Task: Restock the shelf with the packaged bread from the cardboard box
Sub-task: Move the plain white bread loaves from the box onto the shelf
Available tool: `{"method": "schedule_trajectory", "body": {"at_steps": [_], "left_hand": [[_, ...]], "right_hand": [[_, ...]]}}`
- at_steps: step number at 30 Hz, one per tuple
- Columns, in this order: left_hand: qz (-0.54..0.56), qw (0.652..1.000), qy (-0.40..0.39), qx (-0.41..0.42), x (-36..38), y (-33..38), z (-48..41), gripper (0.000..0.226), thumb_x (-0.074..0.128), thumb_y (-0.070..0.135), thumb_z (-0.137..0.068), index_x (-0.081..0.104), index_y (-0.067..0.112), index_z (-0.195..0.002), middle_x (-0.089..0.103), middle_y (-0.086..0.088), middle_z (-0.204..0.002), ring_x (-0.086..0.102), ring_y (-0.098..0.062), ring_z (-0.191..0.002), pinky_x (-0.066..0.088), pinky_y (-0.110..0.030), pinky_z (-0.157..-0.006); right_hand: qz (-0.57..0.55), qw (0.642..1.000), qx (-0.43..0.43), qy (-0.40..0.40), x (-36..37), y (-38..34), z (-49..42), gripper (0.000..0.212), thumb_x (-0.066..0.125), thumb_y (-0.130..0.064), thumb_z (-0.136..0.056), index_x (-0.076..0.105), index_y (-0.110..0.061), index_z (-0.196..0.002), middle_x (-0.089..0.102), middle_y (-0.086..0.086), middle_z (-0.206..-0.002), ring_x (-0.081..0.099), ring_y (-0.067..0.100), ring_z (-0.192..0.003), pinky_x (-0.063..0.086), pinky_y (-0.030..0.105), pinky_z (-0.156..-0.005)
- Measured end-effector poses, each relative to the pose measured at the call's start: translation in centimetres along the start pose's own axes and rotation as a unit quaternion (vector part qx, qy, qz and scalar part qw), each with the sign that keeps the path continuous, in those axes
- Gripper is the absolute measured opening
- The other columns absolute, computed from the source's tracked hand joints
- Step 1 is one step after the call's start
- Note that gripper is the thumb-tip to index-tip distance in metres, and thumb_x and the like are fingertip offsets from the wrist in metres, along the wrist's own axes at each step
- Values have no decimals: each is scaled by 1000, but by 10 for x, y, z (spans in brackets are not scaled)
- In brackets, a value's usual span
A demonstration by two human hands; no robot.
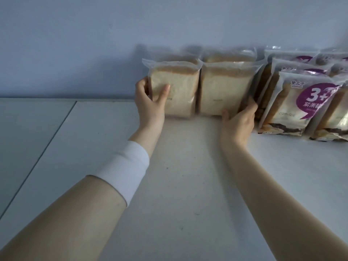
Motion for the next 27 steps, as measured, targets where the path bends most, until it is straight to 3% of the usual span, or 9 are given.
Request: {"method": "schedule_trajectory", "body": {"at_steps": [3,6,8,12,14,18,23,27], "left_hand": [[-105,994,-1,0,-5,11,15,66,66,24,-84,34,0,-136,45,-17,-136,44,-28,-126,33,-35,-107],[-254,966,30,31,-29,33,49,70,59,35,-86,27,8,-143,33,-11,-147,29,-29,-136,23,-36,-105],[-330,938,-28,103,-31,51,78,66,57,33,-88,28,11,-143,34,-10,-147,29,-28,-135,22,-39,-105],[-488,788,-267,262,-3,64,165,56,49,32,-91,30,13,-140,36,-10,-142,30,-26,-132,19,-42,-106],[-511,732,-334,302,3,73,209,50,49,30,-91,34,12,-136,38,-11,-139,31,-29,-130,21,-42,-106],[-521,666,-419,331,23,101,291,42,50,26,-91,42,10,-130,45,-14,-133,39,-32,-125,27,-40,-104],[-473,621,-483,397,74,145,421,40,50,23,-90,44,12,-128,47,-14,-130,41,-33,-121,30,-40,-100],[-424,563,-540,460,120,166,567,35,47,23,-92,45,11,-124,48,-16,-129,43,-34,-119,33,-42,-98]], "right_hand": [[29,998,-48,-12,-10,-10,23,74,56,-8,-88,13,-8,-147,26,11,-151,24,25,-139,16,30,-115],[131,986,-100,-37,-25,-17,58,73,53,-19,-92,7,-13,-148,14,10,-155,13,24,-143,13,34,-116],[221,965,-133,-56,-40,-18,85,66,49,-24,-94,12,-15,-148,12,10,-156,9,25,-144,13,38,-117],[383,906,-160,-81,-86,-12,142,56,46,-26,-95,22,-14,-145,17,11,-155,8,30,-144,14,45,-116],[441,881,-143,-89,-119,-1,170,53,43,-27,-96,24,-14,-144,18,10,-154,7,30,-144,13,46,-116],[502,858,-77,-80,-199,23,212,51,44,-28,-96,28,-14,-142,22,12,-152,10,31,-143,15,49,-115],[535,843,13,-51,-321,74,253,48,46,-28,-94,34,-11,-137,33,15,-143,24,33,-136,25,52,-109],[561,822,96,-30,-435,142,297,43,49,-24,-92,40,-10,-132,39,17,-136,30,36,-131,30,54,-106]]}}
Point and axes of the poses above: each hand's wrist, its own z-axis away from the middle knuckle, its own x-axis out of the palm, y = z × x, the point moved 9 cm from there along -z, towards the middle knuckle
